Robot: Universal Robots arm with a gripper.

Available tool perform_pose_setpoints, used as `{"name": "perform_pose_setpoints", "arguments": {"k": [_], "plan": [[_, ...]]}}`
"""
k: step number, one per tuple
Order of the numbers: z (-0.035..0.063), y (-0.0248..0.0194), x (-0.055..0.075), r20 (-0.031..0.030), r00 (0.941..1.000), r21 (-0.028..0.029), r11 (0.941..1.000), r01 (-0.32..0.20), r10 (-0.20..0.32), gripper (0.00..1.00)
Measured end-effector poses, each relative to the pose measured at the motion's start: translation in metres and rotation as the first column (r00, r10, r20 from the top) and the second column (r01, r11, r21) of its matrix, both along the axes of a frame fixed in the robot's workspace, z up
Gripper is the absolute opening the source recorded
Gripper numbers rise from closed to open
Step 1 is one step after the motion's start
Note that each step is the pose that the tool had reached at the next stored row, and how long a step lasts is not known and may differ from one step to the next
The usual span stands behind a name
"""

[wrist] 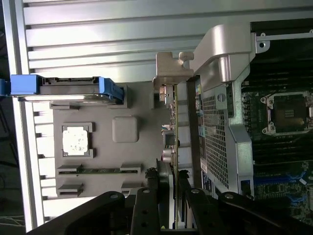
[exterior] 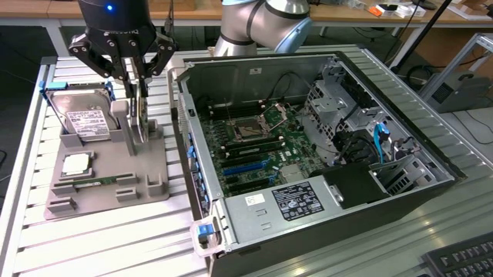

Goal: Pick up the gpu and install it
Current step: 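Pick up the gpu and move the gpu toward the slot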

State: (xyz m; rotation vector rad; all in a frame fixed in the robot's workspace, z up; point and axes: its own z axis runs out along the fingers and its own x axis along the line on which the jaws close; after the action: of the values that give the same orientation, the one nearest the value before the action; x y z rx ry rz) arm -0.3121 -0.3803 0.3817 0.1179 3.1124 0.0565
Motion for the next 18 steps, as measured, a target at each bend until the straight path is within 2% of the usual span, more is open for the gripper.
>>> {"name": "perform_pose_setpoints", "arguments": {"k": [18], "plan": [[0.0124,0.0,0.0,-0.0001,1.0,0.0,1.0,0.0,0.0,0.27]]}}
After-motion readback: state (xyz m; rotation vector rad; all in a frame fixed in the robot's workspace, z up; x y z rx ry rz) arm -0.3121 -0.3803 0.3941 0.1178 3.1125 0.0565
